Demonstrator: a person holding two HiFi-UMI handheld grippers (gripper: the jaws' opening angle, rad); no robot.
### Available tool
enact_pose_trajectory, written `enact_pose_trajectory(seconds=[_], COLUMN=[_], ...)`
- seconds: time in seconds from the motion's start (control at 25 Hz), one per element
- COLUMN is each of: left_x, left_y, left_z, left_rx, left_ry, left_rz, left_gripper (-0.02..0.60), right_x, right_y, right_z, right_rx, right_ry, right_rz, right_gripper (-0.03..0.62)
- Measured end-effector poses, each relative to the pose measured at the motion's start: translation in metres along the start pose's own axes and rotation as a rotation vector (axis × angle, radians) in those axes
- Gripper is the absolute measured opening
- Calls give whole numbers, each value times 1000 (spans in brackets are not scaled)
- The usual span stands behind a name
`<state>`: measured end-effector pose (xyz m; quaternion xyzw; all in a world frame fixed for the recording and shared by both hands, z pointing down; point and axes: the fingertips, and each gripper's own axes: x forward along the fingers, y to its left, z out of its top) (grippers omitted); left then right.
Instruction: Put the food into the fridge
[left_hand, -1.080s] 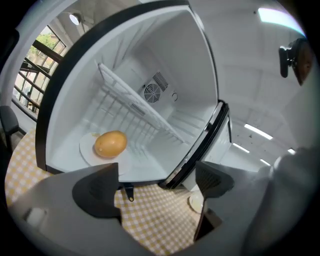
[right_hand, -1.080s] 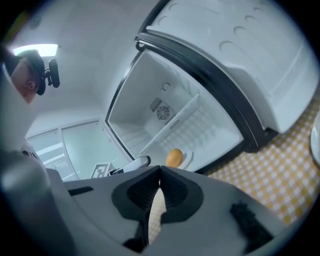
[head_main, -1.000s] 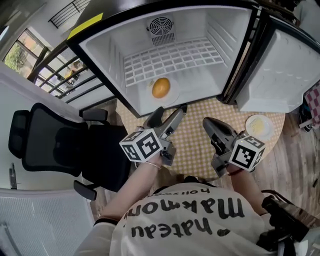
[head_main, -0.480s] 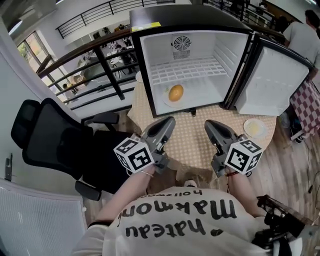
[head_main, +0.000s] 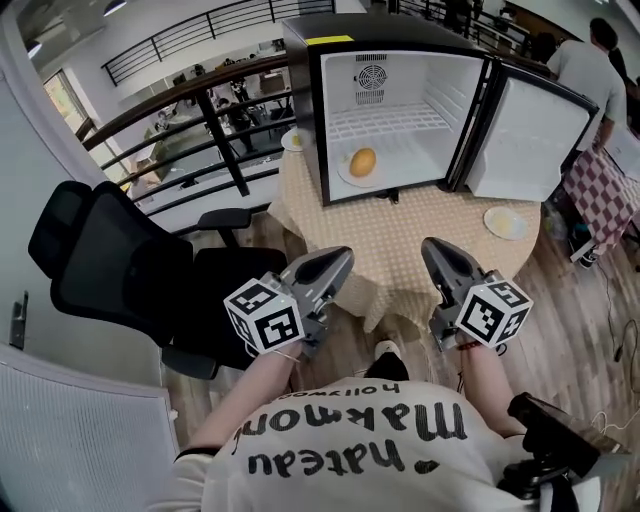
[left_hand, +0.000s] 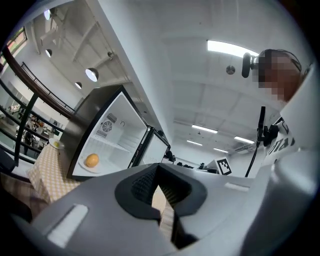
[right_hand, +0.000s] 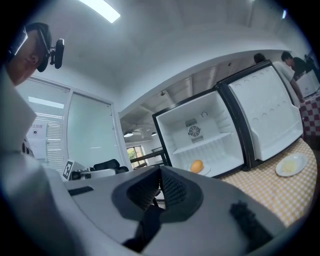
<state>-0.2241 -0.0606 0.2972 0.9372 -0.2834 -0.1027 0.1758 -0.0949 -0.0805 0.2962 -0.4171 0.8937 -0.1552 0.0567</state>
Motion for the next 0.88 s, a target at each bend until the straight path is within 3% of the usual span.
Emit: enact_pose_trajectory(seconds=[0.32, 0.88], left_x=[-47, -64], left_y=[-22, -23], left_z=[-10, -6], left_rx=[-5, 44], left_ry=[-2, -11], left_rz=[37, 79], left_gripper=[6, 6], right_x=[-26, -23], right_y=[41, 45], right_z=[-33, -28], right_rx=[32, 4], right_ry=[51, 77], right_rz=[-14, -21], right_gripper=[15, 15])
